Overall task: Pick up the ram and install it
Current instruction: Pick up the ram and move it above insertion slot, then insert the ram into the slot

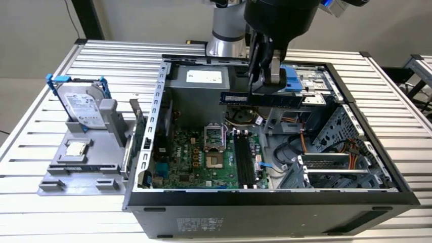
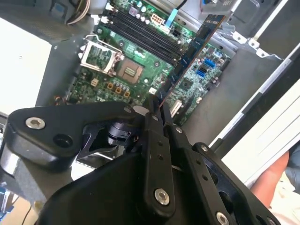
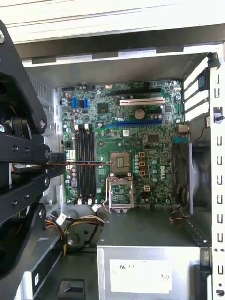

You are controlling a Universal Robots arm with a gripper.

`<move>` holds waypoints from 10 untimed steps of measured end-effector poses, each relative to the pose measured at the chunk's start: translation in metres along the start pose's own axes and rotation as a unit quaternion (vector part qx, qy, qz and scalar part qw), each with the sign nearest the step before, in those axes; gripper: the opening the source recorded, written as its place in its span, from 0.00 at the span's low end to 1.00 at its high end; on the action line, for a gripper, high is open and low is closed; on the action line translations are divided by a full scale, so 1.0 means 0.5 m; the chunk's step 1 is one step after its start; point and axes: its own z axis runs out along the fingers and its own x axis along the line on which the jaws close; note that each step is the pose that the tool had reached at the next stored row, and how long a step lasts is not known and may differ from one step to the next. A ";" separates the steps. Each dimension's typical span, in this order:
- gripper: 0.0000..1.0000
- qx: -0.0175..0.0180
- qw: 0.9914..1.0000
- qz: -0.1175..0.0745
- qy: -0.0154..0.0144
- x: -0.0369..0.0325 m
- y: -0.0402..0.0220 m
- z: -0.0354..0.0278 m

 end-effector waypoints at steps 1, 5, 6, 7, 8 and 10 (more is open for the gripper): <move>0.00 0.000 1.000 0.000 0.000 -0.004 0.000 0.001; 0.00 0.001 1.000 0.000 -0.001 -0.022 0.001 0.003; 0.00 0.001 1.000 0.000 -0.001 -0.026 0.002 0.004; 0.00 0.001 1.000 0.000 -0.001 -0.030 0.002 0.004; 0.00 0.001 1.000 0.000 -0.001 -0.031 0.002 0.004; 0.00 0.001 1.000 0.000 -0.001 -0.032 0.002 0.004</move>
